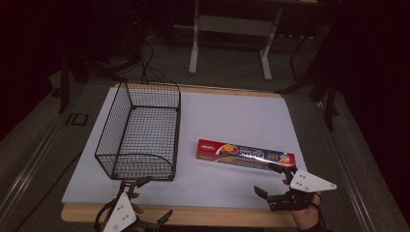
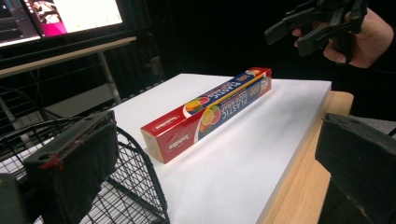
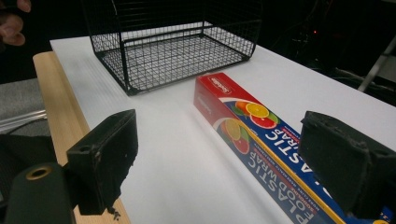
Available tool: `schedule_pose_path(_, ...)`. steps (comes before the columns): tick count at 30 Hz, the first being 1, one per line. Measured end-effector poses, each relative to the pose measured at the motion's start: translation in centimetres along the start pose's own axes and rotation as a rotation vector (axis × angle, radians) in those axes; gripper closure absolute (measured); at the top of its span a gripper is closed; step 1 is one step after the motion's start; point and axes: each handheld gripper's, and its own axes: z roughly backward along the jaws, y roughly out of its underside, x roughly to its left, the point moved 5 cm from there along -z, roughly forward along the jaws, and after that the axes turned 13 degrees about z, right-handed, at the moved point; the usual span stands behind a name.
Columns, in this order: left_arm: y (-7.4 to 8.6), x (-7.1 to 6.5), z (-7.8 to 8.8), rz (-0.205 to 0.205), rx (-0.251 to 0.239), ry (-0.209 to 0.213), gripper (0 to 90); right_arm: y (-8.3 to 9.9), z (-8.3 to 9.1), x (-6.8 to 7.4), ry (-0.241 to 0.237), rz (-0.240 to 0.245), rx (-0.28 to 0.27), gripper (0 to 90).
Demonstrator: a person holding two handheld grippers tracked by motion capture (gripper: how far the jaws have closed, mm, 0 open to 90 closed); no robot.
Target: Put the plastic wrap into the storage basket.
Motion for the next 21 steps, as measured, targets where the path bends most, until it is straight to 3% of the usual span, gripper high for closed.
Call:
schedule_pose_path(9,0.0,-0.2,-0.1,-0.006,0.006,0.003,0.1,0.0,-0.4,0.4,-0.044,0.036,0.021,13.5)
schedule_pose_path(14,0.0,-0.1,-0.1,-0.009,0.003,-0.001,0.2,-0.1,-0.7,0.8,-0.066,0.094,0.038,13.9)
schedule_pose_path(21,0.0,0.0,-0.1,-0.004,0.0,-0.007,0.2,-0.3,-1.4,1.6,-0.135,0.121,0.077,16.1)
